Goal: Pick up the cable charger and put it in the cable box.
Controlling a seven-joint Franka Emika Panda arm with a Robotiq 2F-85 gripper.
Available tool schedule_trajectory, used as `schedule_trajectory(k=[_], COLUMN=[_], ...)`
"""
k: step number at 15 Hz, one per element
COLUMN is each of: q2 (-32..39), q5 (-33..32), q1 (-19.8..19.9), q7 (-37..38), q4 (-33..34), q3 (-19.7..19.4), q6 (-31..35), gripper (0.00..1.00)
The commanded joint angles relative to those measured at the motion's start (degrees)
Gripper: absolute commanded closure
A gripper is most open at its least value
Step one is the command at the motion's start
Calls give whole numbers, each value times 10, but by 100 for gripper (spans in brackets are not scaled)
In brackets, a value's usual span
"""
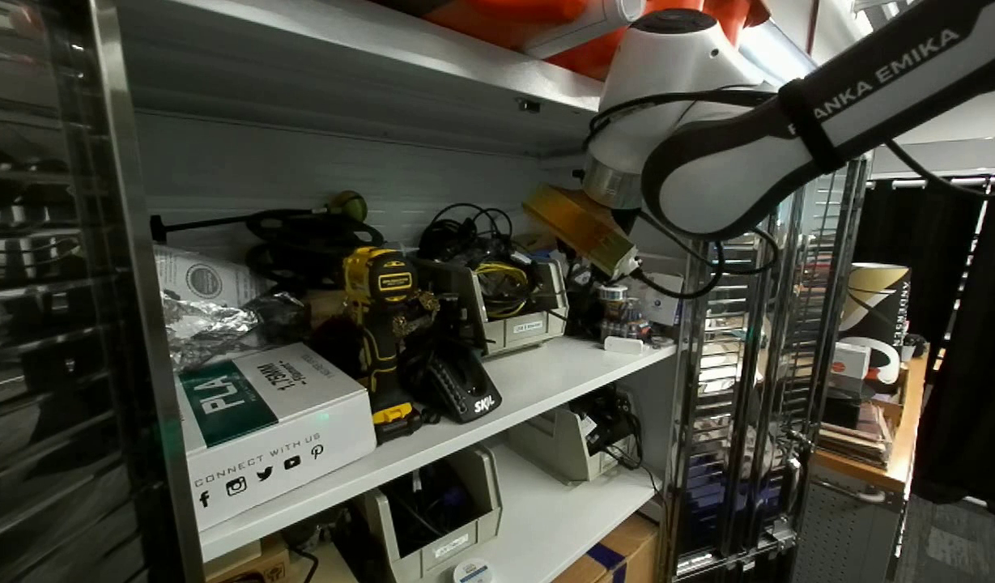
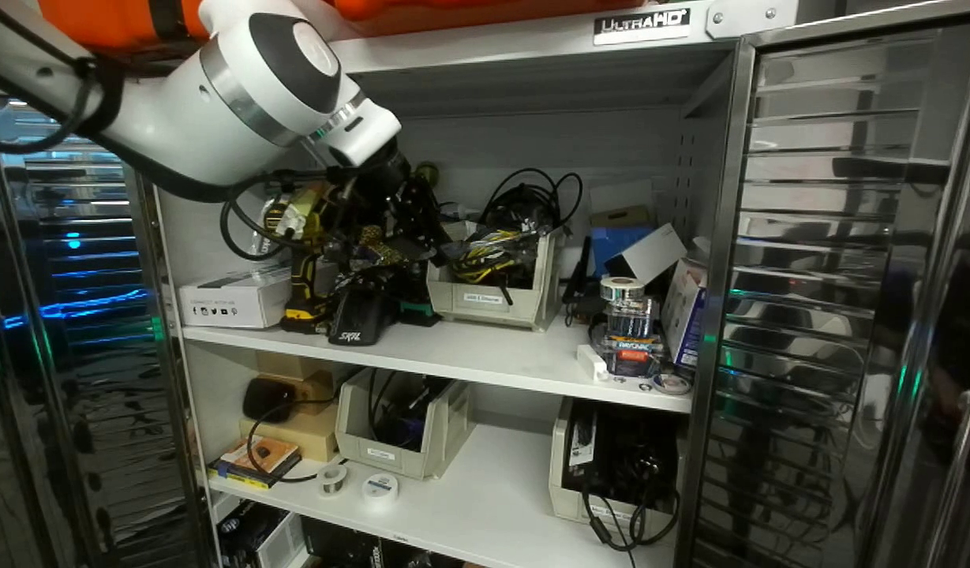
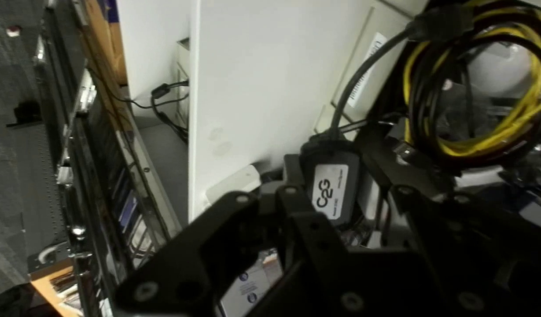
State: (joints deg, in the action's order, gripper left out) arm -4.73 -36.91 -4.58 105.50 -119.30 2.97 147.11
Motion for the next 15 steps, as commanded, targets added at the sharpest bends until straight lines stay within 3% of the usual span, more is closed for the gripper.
schedule_trajectory(k=[1, 7, 12, 15], q2=[19, 55, 77, 98], q5=[-113, -354, -584, -654], q1=[14, 13, 3, 0], q7=[106, 271, 431, 494], q4=[31, 60, 90, 115], q3=[9, 6, 7, 10], q6=[63, 116, 105, 91], gripper=[91, 91, 91, 91])
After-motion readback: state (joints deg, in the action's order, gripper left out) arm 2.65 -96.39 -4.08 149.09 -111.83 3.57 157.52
